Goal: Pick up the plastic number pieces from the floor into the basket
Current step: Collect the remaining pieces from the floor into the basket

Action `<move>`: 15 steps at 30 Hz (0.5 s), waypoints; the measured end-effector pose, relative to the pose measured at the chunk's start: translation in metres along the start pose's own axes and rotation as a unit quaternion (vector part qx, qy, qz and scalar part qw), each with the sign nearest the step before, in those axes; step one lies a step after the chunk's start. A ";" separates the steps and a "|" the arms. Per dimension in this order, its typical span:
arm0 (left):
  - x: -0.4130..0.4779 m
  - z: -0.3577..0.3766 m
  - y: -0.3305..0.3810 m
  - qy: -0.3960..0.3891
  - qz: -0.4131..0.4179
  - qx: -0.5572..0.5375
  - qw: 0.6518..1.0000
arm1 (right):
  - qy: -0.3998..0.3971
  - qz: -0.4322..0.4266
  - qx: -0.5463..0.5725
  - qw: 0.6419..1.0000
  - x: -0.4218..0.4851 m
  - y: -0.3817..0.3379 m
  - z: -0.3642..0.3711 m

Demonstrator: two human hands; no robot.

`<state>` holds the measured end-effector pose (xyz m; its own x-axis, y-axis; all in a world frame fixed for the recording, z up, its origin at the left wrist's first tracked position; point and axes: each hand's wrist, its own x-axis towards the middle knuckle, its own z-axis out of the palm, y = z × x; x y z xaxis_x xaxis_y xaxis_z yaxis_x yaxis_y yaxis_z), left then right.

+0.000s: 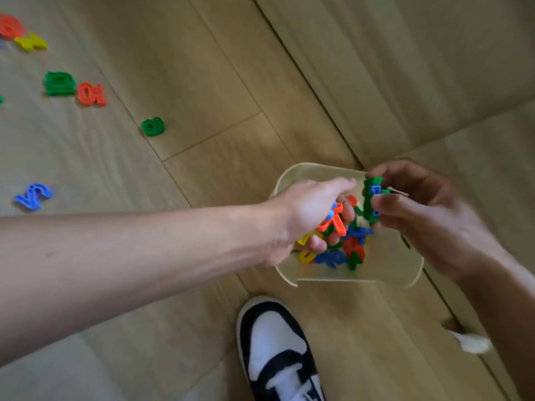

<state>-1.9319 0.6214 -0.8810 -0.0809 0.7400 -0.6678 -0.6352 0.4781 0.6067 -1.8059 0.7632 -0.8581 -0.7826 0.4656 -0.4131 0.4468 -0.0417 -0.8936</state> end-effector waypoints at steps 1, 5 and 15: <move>0.009 0.010 -0.002 0.002 -0.002 0.016 1.000 | 0.014 0.009 0.002 1.000 -0.006 0.009 -0.007; 0.031 0.027 -0.013 0.064 -0.002 0.044 0.997 | 0.065 0.038 -0.011 0.997 -0.020 0.040 -0.021; 0.018 0.018 -0.003 0.044 -0.052 0.011 0.998 | 0.142 0.125 -0.186 0.964 -0.012 0.043 -0.029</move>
<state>-1.9176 0.6415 -0.8867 -0.0830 0.6414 -0.7627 -0.6260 0.5620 0.5407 -1.7649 0.7814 -0.8864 -0.5046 0.7071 -0.4954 0.7717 0.1121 -0.6260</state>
